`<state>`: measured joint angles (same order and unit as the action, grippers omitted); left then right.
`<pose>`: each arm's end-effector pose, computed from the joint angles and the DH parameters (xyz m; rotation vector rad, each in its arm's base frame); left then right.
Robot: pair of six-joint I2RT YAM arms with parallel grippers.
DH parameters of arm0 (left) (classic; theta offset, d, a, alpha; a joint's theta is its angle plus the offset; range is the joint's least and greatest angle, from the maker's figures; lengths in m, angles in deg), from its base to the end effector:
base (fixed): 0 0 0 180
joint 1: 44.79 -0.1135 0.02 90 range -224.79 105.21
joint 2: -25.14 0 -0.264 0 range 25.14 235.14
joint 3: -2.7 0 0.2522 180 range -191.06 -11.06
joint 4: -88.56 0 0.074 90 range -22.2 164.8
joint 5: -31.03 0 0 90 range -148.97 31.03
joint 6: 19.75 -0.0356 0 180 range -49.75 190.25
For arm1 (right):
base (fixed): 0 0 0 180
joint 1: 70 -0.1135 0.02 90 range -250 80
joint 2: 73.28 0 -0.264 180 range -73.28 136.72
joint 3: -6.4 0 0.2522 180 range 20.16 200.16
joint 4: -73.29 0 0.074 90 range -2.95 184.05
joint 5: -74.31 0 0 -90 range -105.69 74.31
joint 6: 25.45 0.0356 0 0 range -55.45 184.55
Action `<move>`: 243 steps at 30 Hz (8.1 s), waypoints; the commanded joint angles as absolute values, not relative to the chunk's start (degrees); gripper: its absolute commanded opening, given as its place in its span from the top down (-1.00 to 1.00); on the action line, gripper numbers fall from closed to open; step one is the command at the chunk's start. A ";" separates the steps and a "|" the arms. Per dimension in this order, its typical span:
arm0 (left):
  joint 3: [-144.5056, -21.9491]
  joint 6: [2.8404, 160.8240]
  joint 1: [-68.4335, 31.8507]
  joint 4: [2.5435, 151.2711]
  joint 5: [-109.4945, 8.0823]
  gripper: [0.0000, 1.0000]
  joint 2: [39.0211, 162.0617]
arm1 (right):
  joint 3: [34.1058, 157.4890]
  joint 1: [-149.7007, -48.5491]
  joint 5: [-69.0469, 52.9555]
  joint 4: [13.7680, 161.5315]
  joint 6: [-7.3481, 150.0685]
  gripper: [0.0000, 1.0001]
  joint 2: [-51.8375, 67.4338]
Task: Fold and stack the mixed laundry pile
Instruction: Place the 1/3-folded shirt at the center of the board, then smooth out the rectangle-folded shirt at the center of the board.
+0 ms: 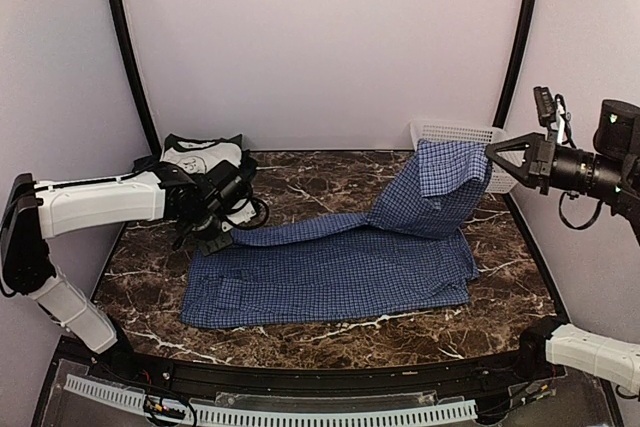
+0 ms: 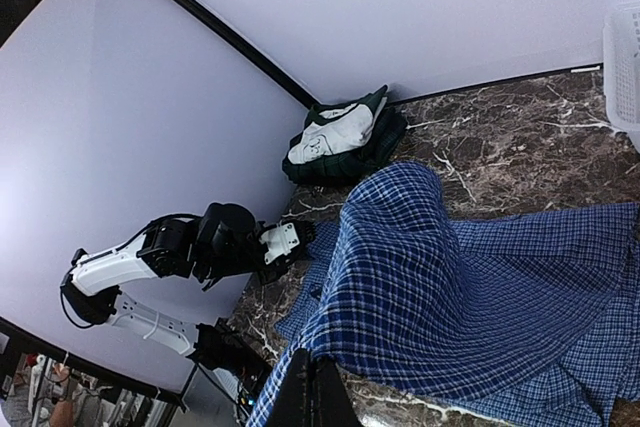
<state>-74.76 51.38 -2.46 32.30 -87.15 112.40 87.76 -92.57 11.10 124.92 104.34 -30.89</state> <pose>0.2321 -0.1887 0.2380 1.1996 2.2991 0.5248 0.1086 0.0625 0.4269 -0.0735 1.9309 1.1732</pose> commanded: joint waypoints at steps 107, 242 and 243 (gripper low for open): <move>-68.69 86.44 3.47 74.93 -46.61 0.94 117.70 | 83.82 -94.66 6.60 107.52 85.94 -0.41 16.95; -66.87 99.45 -15.00 51.71 -33.11 0.23 121.68 | 94.69 -140.77 -39.13 125.75 71.72 1.00 33.57; -66.87 99.44 -15.00 51.85 -32.94 0.29 121.41 | 94.43 -140.83 -39.39 125.72 71.87 1.00 33.01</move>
